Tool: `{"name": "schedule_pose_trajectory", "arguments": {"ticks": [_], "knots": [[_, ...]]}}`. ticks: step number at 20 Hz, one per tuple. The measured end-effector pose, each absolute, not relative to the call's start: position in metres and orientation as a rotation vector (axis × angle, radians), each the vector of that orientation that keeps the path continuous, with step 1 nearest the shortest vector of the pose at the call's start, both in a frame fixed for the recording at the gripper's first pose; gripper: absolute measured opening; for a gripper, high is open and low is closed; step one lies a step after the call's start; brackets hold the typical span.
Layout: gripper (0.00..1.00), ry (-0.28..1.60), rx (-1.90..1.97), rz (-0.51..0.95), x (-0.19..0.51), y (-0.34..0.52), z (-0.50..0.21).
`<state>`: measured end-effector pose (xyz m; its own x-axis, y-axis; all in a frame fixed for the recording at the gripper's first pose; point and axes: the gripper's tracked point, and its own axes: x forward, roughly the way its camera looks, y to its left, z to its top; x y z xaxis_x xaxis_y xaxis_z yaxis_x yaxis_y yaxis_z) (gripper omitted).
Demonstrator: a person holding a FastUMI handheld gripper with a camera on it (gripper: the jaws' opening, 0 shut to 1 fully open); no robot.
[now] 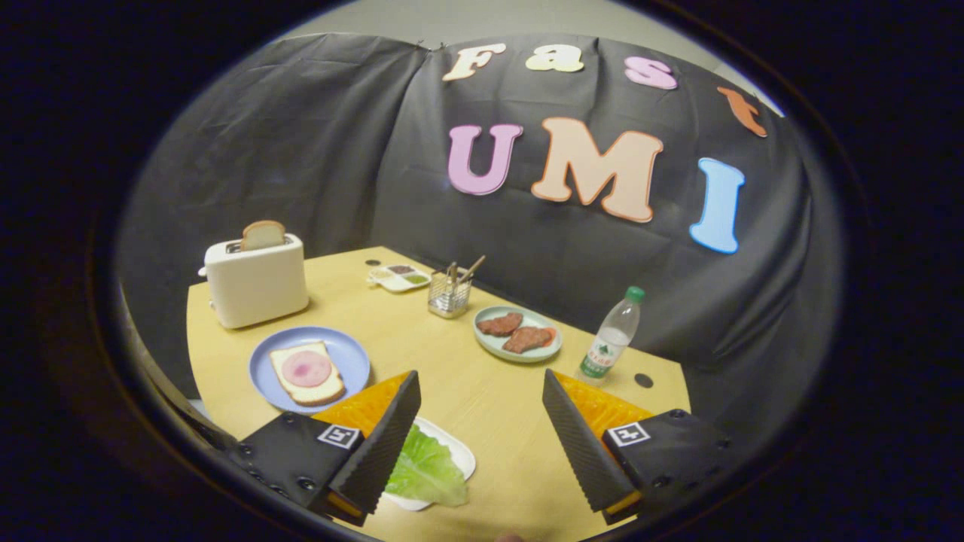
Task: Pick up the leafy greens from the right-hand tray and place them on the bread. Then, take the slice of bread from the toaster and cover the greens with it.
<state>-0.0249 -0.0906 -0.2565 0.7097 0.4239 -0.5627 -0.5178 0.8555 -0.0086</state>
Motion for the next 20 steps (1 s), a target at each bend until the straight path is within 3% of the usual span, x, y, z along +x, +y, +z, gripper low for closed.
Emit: {"name": "schedule_pose_trajectory", "arguments": {"ticks": [12,20], "knots": [[1.00,0.859,-0.196,0.717,-0.074,-0.063,-0.363],[1.00,1.000,-0.203,0.740,-0.101,-0.063,-0.404]]}}
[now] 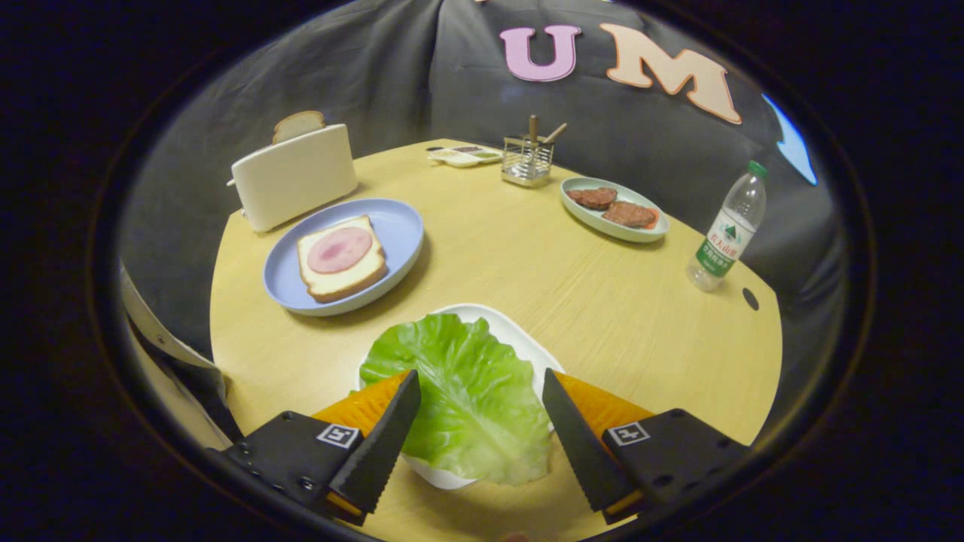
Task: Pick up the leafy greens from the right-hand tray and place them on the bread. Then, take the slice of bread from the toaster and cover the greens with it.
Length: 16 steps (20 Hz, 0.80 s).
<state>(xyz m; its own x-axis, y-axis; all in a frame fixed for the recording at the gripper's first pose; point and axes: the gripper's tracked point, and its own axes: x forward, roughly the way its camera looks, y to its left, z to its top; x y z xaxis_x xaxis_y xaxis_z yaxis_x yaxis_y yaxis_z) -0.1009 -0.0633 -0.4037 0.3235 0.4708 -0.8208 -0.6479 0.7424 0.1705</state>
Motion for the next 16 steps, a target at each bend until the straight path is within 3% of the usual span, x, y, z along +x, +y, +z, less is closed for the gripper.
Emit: {"name": "schedule_pose_trajectory", "arguments": {"ticks": [10,12,16], "knots": [[1.00,1.074,-0.173,0.729,-0.111,-0.063,-0.418],[0.96,1.081,-0.173,0.717,-0.111,-0.064,-0.419],[0.52,1.095,-0.167,0.694,-0.113,-0.061,-0.419]]}}
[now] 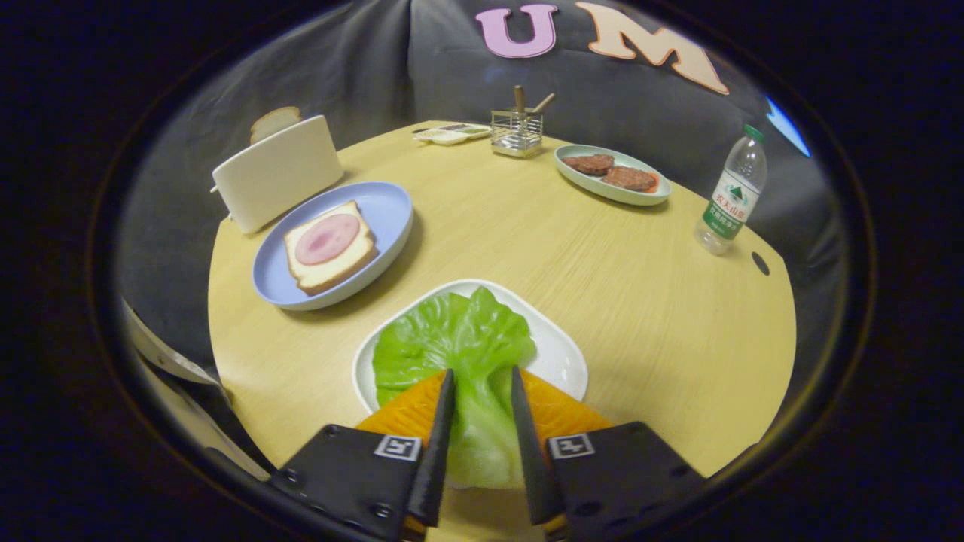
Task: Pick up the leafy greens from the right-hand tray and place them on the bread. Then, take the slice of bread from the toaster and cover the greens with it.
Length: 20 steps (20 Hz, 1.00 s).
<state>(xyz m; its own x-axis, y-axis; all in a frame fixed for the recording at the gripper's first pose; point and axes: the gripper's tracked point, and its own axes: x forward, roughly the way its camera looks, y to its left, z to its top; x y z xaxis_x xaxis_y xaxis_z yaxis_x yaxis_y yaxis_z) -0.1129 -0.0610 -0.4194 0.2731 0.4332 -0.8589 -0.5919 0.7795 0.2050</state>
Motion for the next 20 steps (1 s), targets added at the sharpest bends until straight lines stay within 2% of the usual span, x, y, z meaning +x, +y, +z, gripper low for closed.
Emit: {"name": "schedule_pose_trajectory", "arguments": {"ticks": [1,7,20], "knots": [[0.39,1.093,-0.163,0.704,-0.115,-0.058,-0.418],[0.06,1.088,-0.203,0.735,-0.121,-0.048,-0.413],[0.06,0.956,-0.151,0.718,-0.086,0.012,-0.335]]}}
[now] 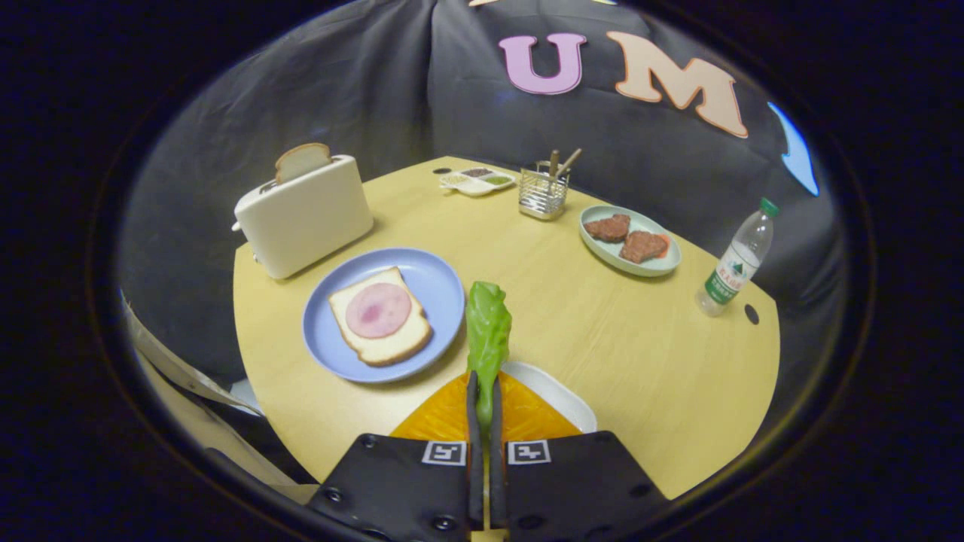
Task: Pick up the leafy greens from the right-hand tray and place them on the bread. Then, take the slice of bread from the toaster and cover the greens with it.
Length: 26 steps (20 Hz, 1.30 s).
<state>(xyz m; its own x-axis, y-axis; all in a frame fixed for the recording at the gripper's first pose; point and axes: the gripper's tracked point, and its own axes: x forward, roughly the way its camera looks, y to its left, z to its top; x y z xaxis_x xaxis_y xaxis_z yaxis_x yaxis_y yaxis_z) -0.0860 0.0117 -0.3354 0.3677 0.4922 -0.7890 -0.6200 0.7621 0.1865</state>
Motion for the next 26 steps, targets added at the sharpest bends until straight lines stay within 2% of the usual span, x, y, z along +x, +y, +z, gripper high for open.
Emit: {"name": "schedule_pose_trajectory", "arguments": {"ticks": [9,26], "knots": [[0.06,0.903,-0.155,0.780,-0.083,0.092,-0.300],[0.06,0.964,-0.123,0.923,-0.117,0.204,-0.318]]}}
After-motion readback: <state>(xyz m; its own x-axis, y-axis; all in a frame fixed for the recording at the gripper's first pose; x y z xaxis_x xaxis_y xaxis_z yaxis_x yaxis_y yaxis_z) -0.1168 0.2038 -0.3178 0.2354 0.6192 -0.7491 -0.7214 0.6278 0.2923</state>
